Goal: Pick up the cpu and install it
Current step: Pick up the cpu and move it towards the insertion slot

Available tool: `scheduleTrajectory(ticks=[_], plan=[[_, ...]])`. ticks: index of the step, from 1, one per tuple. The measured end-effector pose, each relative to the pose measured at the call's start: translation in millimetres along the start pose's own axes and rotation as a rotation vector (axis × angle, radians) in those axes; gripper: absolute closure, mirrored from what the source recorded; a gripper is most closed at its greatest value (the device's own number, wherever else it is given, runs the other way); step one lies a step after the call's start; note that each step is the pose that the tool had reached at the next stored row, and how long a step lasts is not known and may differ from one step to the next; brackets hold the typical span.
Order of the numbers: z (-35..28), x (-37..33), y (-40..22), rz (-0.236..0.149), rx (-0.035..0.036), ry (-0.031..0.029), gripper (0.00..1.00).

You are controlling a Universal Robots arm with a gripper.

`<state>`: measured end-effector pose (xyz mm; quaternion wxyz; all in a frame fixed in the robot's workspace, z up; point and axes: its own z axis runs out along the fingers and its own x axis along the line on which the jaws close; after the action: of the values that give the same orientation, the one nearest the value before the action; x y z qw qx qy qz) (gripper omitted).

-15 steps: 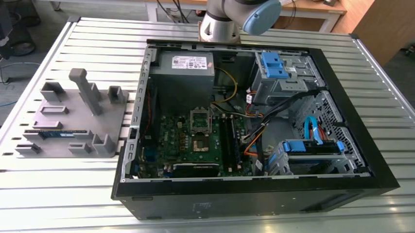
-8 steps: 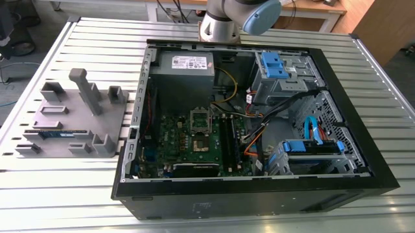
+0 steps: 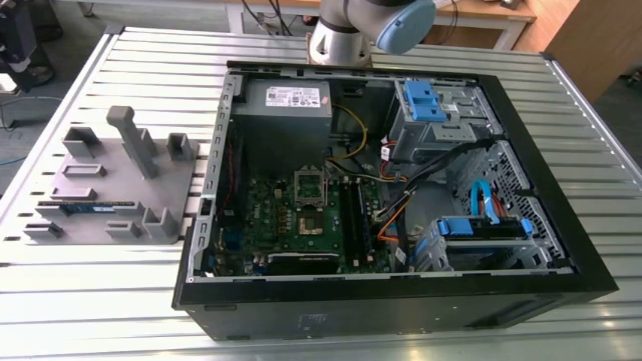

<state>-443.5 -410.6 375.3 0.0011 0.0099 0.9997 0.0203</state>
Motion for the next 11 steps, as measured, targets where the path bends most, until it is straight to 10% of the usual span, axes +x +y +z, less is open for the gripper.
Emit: scheduleTrajectory(ticks=[11], plan=[[0.1,-25.9,0.5,0.000,0.0000,0.0000,0.53]])
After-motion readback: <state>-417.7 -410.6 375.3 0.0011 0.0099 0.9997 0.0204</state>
